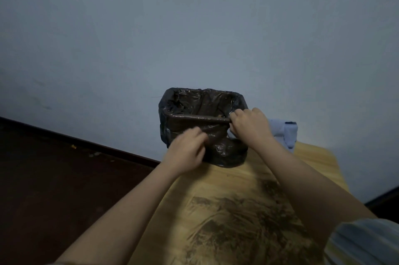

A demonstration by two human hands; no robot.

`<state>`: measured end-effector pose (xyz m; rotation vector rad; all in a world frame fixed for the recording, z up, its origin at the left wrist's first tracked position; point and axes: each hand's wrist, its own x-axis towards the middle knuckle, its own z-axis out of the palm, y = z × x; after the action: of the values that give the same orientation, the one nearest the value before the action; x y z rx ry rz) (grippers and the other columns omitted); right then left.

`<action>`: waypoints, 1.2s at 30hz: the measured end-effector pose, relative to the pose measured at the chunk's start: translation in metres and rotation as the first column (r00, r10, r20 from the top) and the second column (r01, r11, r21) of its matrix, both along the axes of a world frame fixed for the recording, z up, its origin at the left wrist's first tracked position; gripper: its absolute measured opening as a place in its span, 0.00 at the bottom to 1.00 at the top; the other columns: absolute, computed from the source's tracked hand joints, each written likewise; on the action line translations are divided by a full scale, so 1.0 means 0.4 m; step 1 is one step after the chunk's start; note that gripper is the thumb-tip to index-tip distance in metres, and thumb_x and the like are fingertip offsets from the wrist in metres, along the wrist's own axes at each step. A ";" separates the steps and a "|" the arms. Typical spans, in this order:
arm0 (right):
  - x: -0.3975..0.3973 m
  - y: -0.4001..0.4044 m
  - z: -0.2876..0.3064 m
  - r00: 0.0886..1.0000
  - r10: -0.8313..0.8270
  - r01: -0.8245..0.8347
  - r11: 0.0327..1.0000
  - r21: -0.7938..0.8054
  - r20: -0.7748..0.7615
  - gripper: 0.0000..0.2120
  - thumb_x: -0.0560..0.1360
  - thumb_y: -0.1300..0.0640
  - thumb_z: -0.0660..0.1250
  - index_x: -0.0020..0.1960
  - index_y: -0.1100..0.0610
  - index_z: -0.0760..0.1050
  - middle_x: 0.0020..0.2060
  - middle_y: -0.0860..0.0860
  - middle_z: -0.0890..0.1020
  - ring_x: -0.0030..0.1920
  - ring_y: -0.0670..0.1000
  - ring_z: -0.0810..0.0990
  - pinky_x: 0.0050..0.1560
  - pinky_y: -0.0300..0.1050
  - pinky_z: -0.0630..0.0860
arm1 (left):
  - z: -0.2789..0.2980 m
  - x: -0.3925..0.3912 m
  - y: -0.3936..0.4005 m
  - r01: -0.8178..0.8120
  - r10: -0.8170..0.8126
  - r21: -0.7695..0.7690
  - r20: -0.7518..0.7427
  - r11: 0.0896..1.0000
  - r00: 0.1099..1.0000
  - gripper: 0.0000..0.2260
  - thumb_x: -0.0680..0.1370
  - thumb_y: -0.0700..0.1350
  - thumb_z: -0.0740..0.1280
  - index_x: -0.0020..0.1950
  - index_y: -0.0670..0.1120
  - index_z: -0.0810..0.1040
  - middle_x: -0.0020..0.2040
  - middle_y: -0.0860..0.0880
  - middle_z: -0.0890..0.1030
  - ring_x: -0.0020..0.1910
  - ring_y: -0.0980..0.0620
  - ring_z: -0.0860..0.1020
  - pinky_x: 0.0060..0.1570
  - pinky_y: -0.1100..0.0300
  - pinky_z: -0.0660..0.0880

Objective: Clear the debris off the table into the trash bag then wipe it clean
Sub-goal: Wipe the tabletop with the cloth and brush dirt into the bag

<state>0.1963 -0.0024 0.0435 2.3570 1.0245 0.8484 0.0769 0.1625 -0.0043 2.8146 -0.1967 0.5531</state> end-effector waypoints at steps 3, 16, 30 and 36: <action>-0.002 -0.009 0.011 1.000 0.003 -0.003 1.000 0.030 0.004 0.08 0.69 0.48 0.73 0.36 0.50 0.78 0.30 0.46 0.79 0.30 0.47 0.79 0.31 0.39 0.66 | -0.043 0.014 -0.008 0.028 -0.006 0.059 -0.344 0.998 0.939 0.17 0.80 0.44 0.58 0.68 0.49 0.72 0.64 0.48 0.73 0.64 0.47 0.70 0.60 0.54 0.70; -0.002 -0.028 -0.044 0.999 -0.012 0.009 0.998 0.063 0.050 0.10 0.66 0.49 0.76 0.35 0.51 0.77 0.29 0.47 0.77 0.28 0.48 0.76 0.30 0.40 0.67 | -0.081 0.068 0.008 -0.170 0.185 0.080 -0.576 0.982 0.796 0.15 0.80 0.43 0.56 0.65 0.49 0.74 0.59 0.45 0.78 0.55 0.44 0.77 0.52 0.52 0.75; 0.002 -0.015 -0.051 0.991 0.110 -0.121 0.979 0.166 0.070 0.10 0.67 0.52 0.76 0.34 0.53 0.76 0.29 0.49 0.76 0.29 0.50 0.76 0.30 0.42 0.67 | 0.045 0.129 0.005 -0.179 0.194 0.298 -0.022 0.938 0.981 0.15 0.78 0.45 0.64 0.64 0.49 0.69 0.56 0.48 0.76 0.54 0.47 0.75 0.46 0.57 0.68; -0.018 -0.071 -0.050 0.989 0.009 0.053 0.911 0.409 -0.150 0.20 0.74 0.46 0.70 0.57 0.59 0.79 0.40 0.55 0.80 0.37 0.57 0.79 0.32 0.45 0.68 | 0.050 0.131 -0.030 -0.198 0.209 0.258 -0.014 0.945 0.978 0.17 0.76 0.40 0.64 0.64 0.50 0.69 0.55 0.50 0.75 0.53 0.47 0.73 0.41 0.58 0.63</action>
<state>0.1891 -0.0308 0.0233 2.8189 0.9451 0.9710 0.1291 0.1506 0.0155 3.1182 0.0361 0.5485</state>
